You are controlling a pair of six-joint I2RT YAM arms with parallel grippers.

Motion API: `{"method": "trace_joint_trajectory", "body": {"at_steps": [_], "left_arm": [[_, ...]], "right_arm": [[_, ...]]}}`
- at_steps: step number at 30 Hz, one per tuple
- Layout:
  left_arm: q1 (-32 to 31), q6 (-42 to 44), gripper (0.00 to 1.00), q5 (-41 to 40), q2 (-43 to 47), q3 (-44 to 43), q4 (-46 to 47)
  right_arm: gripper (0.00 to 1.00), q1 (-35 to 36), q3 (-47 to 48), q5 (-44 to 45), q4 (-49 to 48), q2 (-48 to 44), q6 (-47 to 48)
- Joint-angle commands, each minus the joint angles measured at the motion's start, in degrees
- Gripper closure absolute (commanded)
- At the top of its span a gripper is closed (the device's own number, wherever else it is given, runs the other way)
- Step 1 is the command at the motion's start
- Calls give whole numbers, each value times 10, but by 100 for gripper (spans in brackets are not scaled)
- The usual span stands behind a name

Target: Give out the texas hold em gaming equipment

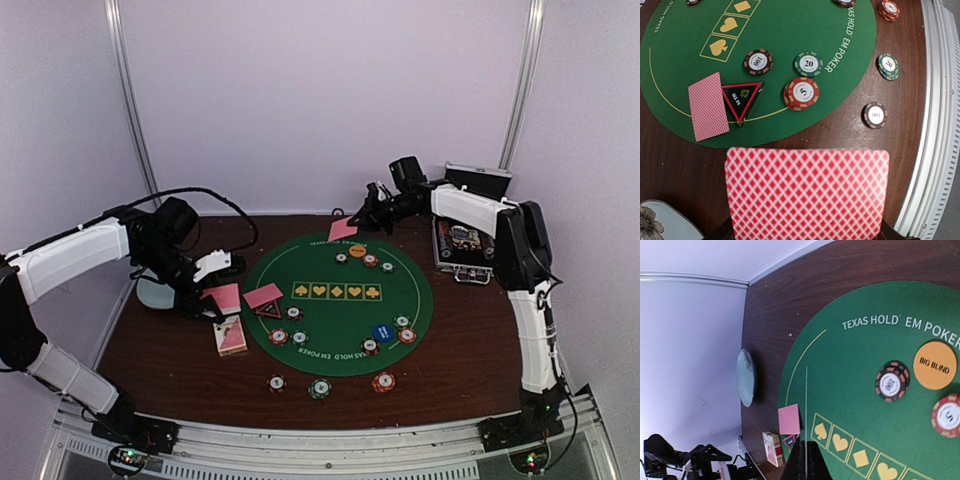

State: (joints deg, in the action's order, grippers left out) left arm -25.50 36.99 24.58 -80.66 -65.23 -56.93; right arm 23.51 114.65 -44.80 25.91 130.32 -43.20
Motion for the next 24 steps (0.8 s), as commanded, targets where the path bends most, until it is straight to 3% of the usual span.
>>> {"method": "trace_joint_trajectory", "body": {"at_steps": [1, 15, 24], "left_arm": [[3, 6, 81, 11, 15, -2, 8], [3, 9, 81, 16, 17, 4, 8], [3, 8, 82, 21, 22, 8, 8]], "right_arm": [[100, -6, 74, 33, 75, 67, 51], [97, -35, 179, 34, 58, 172, 22], [69, -45, 204, 58, 112, 181, 56]]}}
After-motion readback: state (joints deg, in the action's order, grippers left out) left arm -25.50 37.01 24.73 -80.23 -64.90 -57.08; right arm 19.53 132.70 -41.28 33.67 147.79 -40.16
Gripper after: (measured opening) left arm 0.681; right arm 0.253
